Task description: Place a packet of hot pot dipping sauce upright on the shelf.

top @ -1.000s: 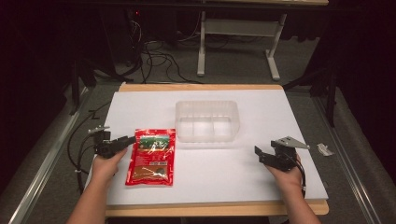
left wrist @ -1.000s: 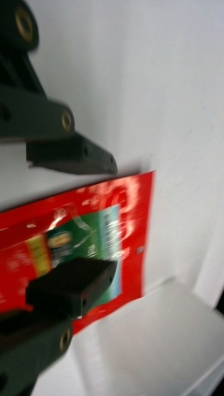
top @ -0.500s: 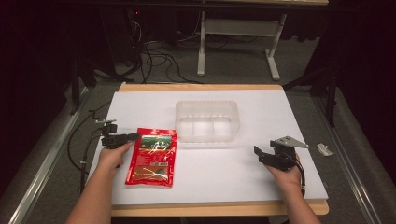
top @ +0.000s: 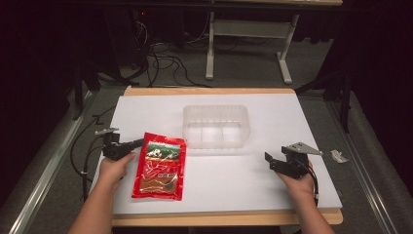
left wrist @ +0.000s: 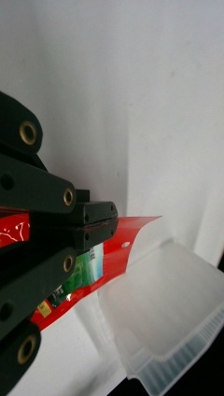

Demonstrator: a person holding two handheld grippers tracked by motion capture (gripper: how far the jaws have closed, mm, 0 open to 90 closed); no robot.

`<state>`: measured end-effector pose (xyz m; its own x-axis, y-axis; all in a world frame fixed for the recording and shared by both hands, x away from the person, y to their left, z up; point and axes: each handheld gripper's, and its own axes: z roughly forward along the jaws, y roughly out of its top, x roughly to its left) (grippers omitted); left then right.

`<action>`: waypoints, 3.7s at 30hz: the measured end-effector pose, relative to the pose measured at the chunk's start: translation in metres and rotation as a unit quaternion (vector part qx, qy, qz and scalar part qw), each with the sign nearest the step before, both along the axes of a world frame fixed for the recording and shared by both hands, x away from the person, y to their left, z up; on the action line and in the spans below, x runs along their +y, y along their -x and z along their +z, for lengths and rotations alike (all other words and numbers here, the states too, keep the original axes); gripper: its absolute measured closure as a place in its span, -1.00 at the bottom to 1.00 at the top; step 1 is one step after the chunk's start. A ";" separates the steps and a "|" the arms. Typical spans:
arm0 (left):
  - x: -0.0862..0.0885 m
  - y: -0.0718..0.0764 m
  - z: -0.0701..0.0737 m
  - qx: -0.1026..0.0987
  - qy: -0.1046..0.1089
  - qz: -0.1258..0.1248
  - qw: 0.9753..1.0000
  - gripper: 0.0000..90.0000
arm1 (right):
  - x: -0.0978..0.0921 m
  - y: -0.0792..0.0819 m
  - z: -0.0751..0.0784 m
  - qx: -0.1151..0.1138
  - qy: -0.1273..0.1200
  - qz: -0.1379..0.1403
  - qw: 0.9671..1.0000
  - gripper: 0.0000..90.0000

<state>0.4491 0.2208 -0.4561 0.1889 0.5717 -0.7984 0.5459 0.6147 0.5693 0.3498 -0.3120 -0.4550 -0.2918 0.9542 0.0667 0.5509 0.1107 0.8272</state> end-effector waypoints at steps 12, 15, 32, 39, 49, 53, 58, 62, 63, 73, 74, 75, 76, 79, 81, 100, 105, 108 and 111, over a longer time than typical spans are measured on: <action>0.005 0.062 0.051 -0.135 0.017 -0.013 0.991 1.00 | 0.046 0.016 0.022 -0.041 -0.063 0.108 0.991 -0.44; 0.004 0.071 0.062 -0.158 0.036 -0.021 0.987 1.00 | 0.064 0.019 0.024 -0.038 -0.076 0.139 0.987 -0.46; -0.003 0.088 0.080 -0.212 0.043 -0.050 0.975 1.00 | 0.210 -0.026 0.005 0.037 -0.148 0.293 0.944 -0.51; -0.005 0.092 0.085 -0.220 0.048 -0.055 0.973 1.00 | 0.239 -0.034 0.001 0.050 -0.183 0.333 0.924 -0.38; -0.004 0.093 0.086 -0.219 0.054 -0.057 0.973 1.00 | 0.249 -0.043 -0.001 0.072 -0.222 0.367 0.901 0.17; -0.003 0.092 0.085 -0.218 0.052 -0.055 0.973 1.00 | 0.253 -0.041 0.001 0.065 -0.211 0.368 0.903 0.30; -0.002 0.090 0.083 -0.214 0.045 -0.050 0.975 1.00 | 0.256 -0.037 0.003 0.060 -0.197 0.379 0.902 0.66; 0.001 0.088 0.080 -0.211 0.038 -0.041 0.976 1.00 | 0.254 -0.035 0.006 0.059 -0.208 0.394 0.893 0.98; 0.002 0.087 0.079 -0.211 0.036 -0.039 0.976 1.00 | 0.254 -0.034 0.008 0.057 -0.207 0.398 0.892 0.98; 0.001 0.090 0.083 -0.227 0.019 -0.013 0.974 0.30 | 0.242 -0.025 0.022 0.039 -0.198 0.403 0.893 0.99; 0.001 0.090 0.083 -0.227 0.019 -0.013 0.974 0.24 | 0.242 -0.025 0.022 0.039 -0.198 0.403 0.893 0.99; -0.004 0.090 0.083 -0.228 0.009 -0.006 0.974 0.17 | 0.234 -0.023 0.025 0.030 -0.192 0.401 0.895 0.99; -0.006 0.090 0.083 -0.227 -0.002 -0.004 0.974 0.12 | 0.229 -0.022 0.028 0.023 -0.186 0.399 0.898 0.99; -0.015 0.091 0.082 -0.220 -0.026 0.002 0.975 -0.02 | 0.211 -0.016 0.035 0.007 -0.175 0.389 0.904 0.99; -0.020 0.092 0.082 -0.213 -0.045 0.006 0.976 -0.08 | 0.196 -0.011 0.039 -0.007 -0.158 0.384 0.910 0.99; -0.038 0.109 0.015 -0.134 -0.126 0.043 0.982 -0.35 | 0.120 0.005 0.056 -0.106 -0.080 0.276 0.952 1.00; -0.036 0.112 0.016 -0.145 -0.130 0.035 0.980 -0.33 | 0.117 0.004 0.057 -0.114 -0.076 0.265 0.954 1.00; -0.035 0.112 0.016 -0.147 -0.127 0.036 0.980 -0.33 | 0.115 0.005 0.057 -0.117 -0.076 0.258 0.956 1.00; -0.033 0.111 0.017 -0.148 -0.124 0.039 0.980 -0.32 | 0.111 0.004 0.058 -0.120 -0.076 0.253 0.957 1.00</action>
<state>0.3381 0.1879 -0.4388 0.3399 0.7630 -0.5498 0.2916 0.4703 0.8329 0.3457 -0.2005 -0.3969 -0.7376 0.6719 0.0665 0.2507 0.1810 0.9510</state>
